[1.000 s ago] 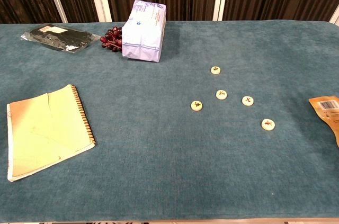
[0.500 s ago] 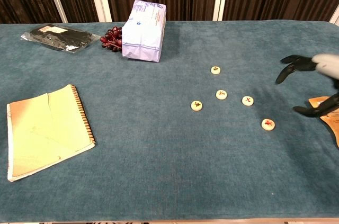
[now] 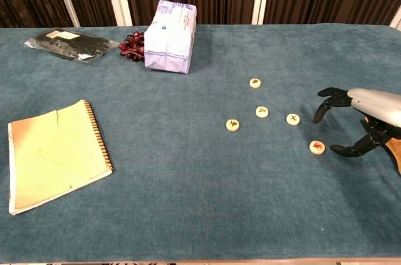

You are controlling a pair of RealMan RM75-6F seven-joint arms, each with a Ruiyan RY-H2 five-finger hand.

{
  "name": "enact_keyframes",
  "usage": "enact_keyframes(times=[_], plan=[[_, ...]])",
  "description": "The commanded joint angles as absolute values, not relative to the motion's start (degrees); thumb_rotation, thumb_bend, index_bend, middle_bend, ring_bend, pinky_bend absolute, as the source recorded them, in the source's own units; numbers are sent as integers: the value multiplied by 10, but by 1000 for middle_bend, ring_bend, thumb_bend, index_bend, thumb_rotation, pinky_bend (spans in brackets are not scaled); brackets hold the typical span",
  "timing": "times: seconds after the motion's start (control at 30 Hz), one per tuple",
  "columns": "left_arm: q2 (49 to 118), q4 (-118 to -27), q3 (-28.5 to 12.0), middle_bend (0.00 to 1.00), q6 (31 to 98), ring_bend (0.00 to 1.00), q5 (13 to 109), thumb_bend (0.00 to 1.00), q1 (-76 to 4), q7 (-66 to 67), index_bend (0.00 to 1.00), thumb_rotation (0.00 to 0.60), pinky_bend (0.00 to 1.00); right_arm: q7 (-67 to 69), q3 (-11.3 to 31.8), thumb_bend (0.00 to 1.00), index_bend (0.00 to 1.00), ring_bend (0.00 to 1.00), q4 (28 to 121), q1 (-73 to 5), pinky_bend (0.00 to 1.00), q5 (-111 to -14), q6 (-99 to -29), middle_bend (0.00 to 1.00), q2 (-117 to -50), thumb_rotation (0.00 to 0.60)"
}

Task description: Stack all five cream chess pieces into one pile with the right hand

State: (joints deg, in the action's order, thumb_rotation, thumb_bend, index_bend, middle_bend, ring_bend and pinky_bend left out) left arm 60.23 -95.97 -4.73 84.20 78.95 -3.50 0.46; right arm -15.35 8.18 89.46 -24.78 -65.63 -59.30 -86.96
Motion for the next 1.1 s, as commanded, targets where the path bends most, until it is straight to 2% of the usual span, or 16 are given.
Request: enact_keyframes(times=[0.03, 1.1], plan=[[602, -961, -47, 0, 840, 0, 788, 485, -35, 4, 140, 600, 0, -136, 80, 411, 358, 0, 886, -246, 0, -663, -597, 0, -878, 600], [600, -961, -48, 0, 840, 0, 786, 485, -35, 6, 140, 600, 0, -96, 68, 410, 437, 0, 818, -247, 0, -674, -597, 0, -923, 600]])
